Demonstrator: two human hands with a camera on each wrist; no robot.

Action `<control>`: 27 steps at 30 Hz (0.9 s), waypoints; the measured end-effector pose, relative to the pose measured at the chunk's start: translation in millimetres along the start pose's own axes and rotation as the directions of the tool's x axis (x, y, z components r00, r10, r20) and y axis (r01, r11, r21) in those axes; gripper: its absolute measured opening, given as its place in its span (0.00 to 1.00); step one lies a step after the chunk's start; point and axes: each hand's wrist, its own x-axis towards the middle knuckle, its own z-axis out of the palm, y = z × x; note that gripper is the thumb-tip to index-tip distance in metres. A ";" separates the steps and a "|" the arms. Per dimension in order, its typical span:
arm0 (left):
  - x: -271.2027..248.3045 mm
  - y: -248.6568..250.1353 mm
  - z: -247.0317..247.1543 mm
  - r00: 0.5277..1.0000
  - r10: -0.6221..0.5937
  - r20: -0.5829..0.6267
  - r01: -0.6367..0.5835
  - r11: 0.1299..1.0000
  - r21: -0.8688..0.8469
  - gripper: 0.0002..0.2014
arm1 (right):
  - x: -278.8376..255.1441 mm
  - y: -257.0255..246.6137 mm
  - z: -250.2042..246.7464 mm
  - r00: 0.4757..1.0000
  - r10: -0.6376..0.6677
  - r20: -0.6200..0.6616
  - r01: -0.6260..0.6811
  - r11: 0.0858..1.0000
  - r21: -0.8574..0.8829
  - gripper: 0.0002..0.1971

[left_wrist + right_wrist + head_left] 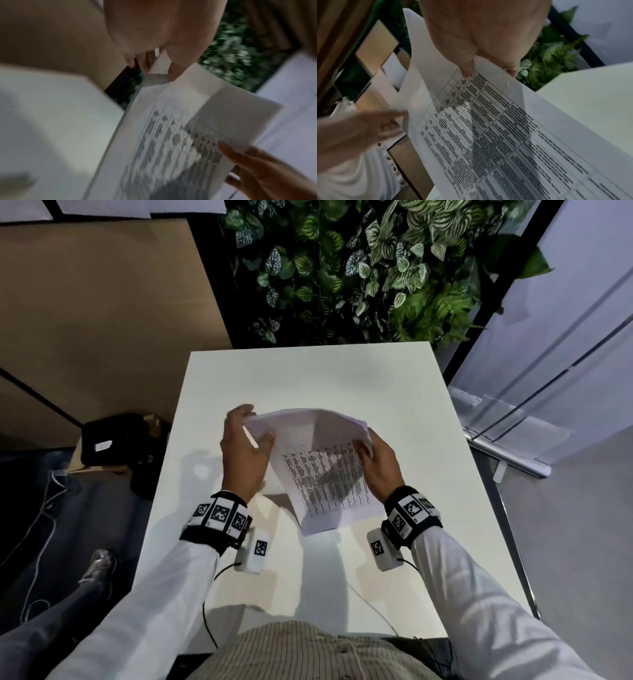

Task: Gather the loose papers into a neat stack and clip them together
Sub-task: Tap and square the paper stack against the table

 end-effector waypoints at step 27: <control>43.2 -23.5 -44.1 0.737 -0.218 0.640 0.486 0.829 -0.277 0.21 | -6.1 65.9 -60.0 0.884 0.416 0.213 -0.439 0.584 0.683 0.36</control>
